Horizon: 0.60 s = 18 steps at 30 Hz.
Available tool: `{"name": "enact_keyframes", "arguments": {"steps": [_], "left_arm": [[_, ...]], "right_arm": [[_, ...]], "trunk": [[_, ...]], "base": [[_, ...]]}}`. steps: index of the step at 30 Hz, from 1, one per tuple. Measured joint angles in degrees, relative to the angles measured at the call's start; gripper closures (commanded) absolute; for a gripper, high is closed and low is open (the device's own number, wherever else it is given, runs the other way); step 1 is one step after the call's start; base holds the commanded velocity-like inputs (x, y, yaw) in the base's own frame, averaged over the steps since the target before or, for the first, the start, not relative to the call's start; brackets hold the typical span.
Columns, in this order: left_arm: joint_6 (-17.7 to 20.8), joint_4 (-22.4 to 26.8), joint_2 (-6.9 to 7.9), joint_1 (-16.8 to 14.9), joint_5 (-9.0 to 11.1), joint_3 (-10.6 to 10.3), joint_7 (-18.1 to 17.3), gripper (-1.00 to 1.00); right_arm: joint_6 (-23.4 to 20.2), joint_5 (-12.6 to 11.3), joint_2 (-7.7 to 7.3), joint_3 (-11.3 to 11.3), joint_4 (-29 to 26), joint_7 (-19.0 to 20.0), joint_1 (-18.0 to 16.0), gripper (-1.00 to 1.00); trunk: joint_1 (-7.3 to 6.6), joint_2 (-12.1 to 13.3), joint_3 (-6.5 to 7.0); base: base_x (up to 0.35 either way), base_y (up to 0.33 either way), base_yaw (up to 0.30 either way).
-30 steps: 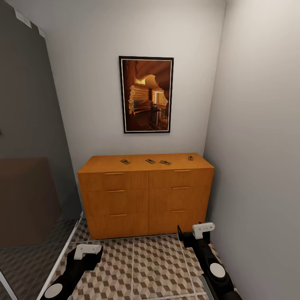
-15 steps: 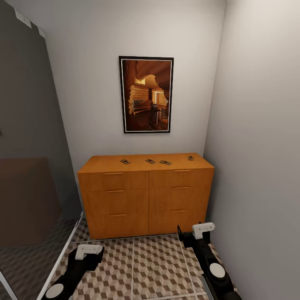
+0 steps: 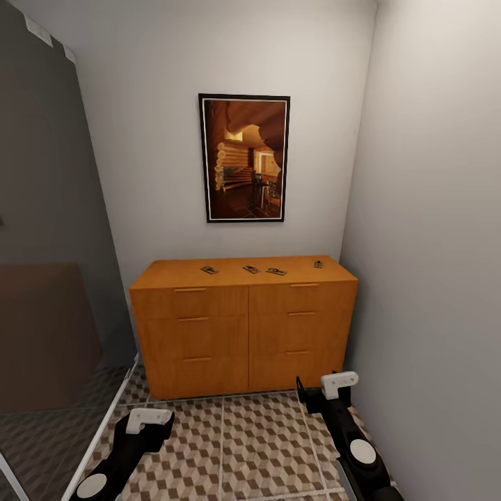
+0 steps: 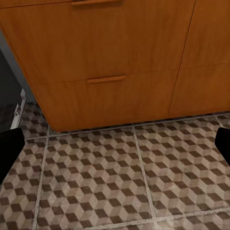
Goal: Take the four mousetraps from the cabinet in the bathroom and place them on the bathroom floor. Make sure all four end up on the same floor surface, and ensure that at least two of them are either under or directly next to the same bathroom sink.
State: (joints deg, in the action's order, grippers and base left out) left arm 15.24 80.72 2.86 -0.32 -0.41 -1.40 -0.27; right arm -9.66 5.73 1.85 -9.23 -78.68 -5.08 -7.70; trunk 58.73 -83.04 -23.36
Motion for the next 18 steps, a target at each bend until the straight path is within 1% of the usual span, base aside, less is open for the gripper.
{"name": "enact_keyframes", "arguments": {"steps": [18], "left_arm": [[0.0,0.0,0.0,0.0,0.0,0.0,0.0,-1.0]], "right_arm": [[0.0,0.0,0.0,0.0,0.1,0.0,0.0,-1.0]], "trunk": [[0.0,0.0,0.0]], "base": [[0.0,0.0,0.0]]}}
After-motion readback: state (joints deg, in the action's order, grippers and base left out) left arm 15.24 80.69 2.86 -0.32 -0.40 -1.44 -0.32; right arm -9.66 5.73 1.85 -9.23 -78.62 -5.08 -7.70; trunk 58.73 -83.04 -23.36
